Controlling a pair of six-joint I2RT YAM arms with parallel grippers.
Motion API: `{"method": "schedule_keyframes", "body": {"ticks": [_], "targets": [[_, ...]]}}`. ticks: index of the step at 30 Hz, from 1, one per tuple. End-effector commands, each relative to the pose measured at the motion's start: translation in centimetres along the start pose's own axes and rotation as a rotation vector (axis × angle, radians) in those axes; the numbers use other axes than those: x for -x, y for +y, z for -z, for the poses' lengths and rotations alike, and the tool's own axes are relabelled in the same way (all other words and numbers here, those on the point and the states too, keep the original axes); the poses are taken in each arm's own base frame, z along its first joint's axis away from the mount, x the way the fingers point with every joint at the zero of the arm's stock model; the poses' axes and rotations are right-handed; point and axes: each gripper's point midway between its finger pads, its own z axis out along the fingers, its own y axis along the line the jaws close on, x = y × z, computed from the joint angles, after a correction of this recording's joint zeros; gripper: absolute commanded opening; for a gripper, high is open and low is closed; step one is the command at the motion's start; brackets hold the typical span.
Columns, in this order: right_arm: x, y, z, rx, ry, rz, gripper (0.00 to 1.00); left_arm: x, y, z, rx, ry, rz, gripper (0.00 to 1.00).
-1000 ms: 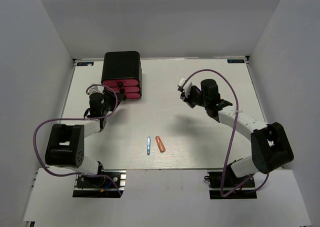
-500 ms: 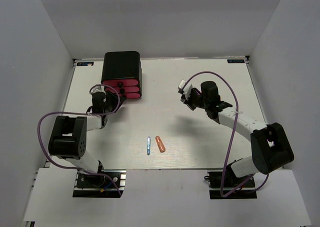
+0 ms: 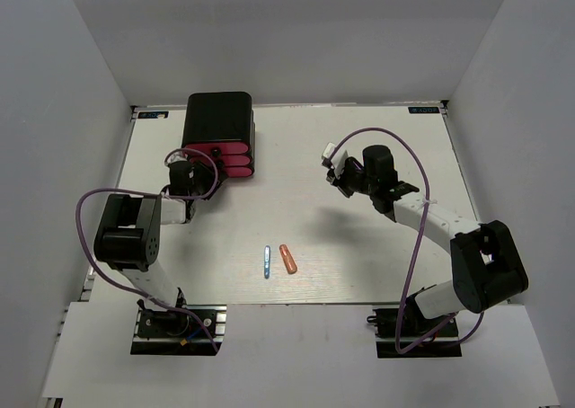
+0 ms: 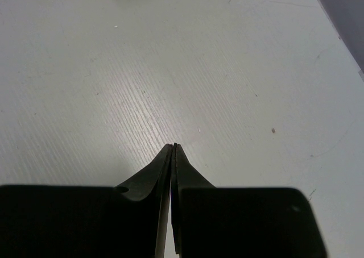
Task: Sort the stationery into containers
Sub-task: Open the drawer in the storage box.
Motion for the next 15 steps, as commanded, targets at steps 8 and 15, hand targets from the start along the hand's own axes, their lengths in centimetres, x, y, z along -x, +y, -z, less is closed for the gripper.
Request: {"method": "schedule_keyframes", "body": {"ticks": [8,15], "targets": [[1.10,-0.93,-0.10,-0.008,-0.030,0.026,0.07,1.20,-1.16,-0.97,-0.032,-0.036,-0.003,0.59],[0.94,-1.01,-0.21,-0.005,-0.026,0.027,0.07,1.55,-0.77,-1.21,-0.017,-0.059,-0.003,0.60]]}}
